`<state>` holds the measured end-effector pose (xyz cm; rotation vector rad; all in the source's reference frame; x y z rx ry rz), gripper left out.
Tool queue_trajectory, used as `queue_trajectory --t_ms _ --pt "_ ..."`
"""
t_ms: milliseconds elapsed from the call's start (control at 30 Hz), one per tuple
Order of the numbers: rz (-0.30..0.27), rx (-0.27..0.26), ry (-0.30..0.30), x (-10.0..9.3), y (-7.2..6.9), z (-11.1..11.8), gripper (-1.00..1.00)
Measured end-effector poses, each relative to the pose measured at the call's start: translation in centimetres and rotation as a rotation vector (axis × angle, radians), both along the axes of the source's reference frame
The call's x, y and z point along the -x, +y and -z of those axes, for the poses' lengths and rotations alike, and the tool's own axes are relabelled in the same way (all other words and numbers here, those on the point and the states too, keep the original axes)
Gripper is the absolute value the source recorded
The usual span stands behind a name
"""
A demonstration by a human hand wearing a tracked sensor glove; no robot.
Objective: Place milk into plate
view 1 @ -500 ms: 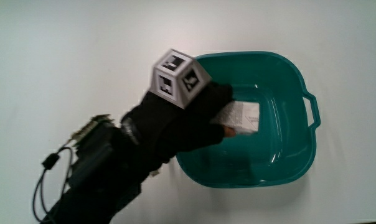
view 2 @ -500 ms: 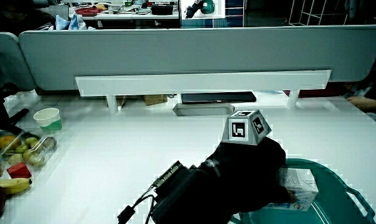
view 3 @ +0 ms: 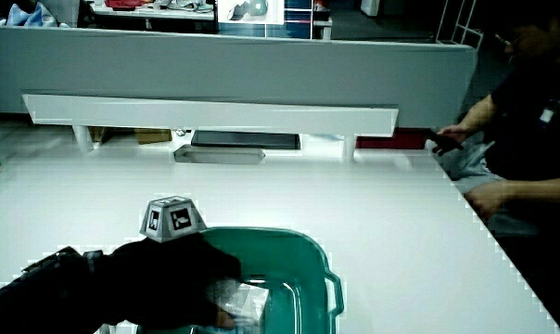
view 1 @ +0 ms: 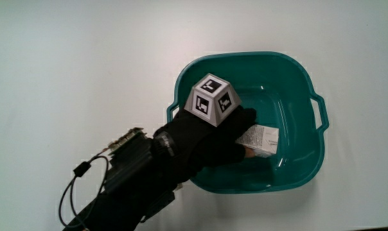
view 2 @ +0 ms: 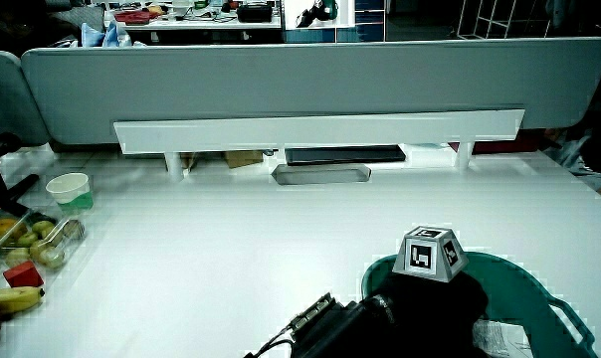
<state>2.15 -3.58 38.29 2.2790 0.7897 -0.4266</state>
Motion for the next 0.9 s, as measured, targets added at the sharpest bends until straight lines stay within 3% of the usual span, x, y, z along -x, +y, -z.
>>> queue_trajectory --t_ms 300,633,700,833,900 --pt "0.005 0.033 0.000 -0.1 -0.1 -2.4 0.00" --pt "0.034 0.069 -0.001 0.3 -0.2 -2.6 0.00" --pt "0.038 0.057 0.006 0.4 -0.1 -2.6 0.00" --pt "0.040 0.091 -0.008 0.5 0.0 -2.8 -0.24" --pt "0.061 0.082 0.011 0.8 0.1 -2.4 -0.35"
